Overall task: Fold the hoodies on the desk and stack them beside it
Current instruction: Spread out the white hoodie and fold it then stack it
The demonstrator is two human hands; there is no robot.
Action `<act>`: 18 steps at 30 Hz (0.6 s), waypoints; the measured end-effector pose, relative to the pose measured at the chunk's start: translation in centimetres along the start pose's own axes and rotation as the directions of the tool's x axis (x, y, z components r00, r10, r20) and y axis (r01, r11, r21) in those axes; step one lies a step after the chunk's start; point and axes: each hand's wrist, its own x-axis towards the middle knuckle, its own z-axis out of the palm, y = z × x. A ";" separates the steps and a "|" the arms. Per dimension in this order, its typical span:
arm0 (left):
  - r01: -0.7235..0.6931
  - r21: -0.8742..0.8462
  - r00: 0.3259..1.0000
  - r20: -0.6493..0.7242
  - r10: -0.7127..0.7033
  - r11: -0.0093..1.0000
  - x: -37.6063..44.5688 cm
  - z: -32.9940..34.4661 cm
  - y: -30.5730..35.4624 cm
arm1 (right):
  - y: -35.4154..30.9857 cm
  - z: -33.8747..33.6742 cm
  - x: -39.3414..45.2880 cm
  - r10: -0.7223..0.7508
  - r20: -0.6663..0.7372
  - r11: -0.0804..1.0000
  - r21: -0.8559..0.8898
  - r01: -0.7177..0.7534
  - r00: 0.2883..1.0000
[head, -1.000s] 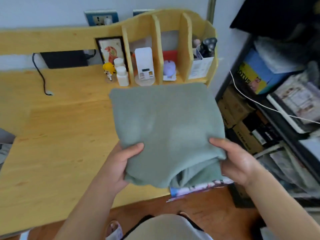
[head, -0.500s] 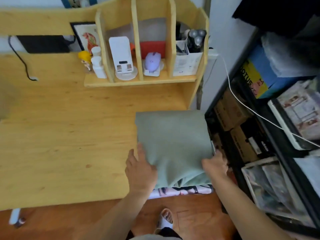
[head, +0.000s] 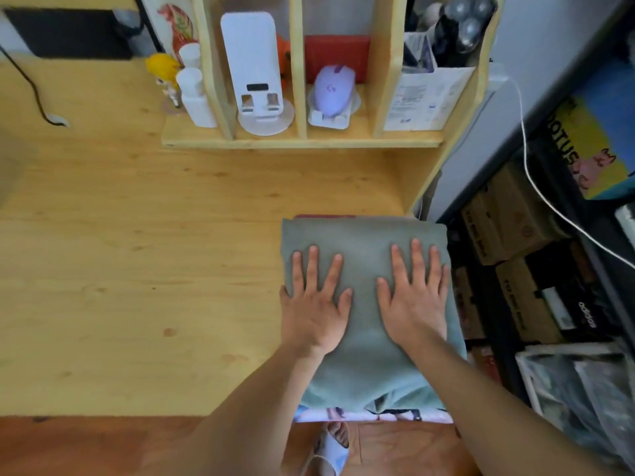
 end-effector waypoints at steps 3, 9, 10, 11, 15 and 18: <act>-0.074 -0.012 0.997 0.013 0.075 0.997 -2.0 -0.7 -1.0 | -1.0 -1.6 -0.3 0.066 0.039 0.998 0.017 -0.067 0.997; -0.341 -0.192 0.904 0.202 0.377 0.920 -12.4 -1.2 -9.3 | -14.2 -5.3 -5.3 -0.159 0.137 0.957 0.266 0.118 0.978; -0.327 -0.208 0.901 0.227 0.370 0.922 -13.9 -2.0 -11.7 | -17.3 -5.4 -6.3 -0.245 0.172 0.930 0.319 0.182 0.954; -0.283 -0.217 0.914 0.235 0.331 0.934 -15.3 -2.8 -14.3 | -20.3 -5.7 -7.0 -0.306 0.196 0.904 0.366 0.220 0.932; 0.212 -0.389 0.952 0.288 -0.100 0.896 -20.2 -8.2 -26.9 | -31.3 -7.1 -8.7 -0.422 0.228 0.845 0.449 0.289 0.877; 0.450 -0.489 0.891 0.308 -0.334 0.748 -23.5 -11.4 -37.2 | -40.3 -7.8 -9.8 -0.493 0.242 0.798 0.508 0.324 0.836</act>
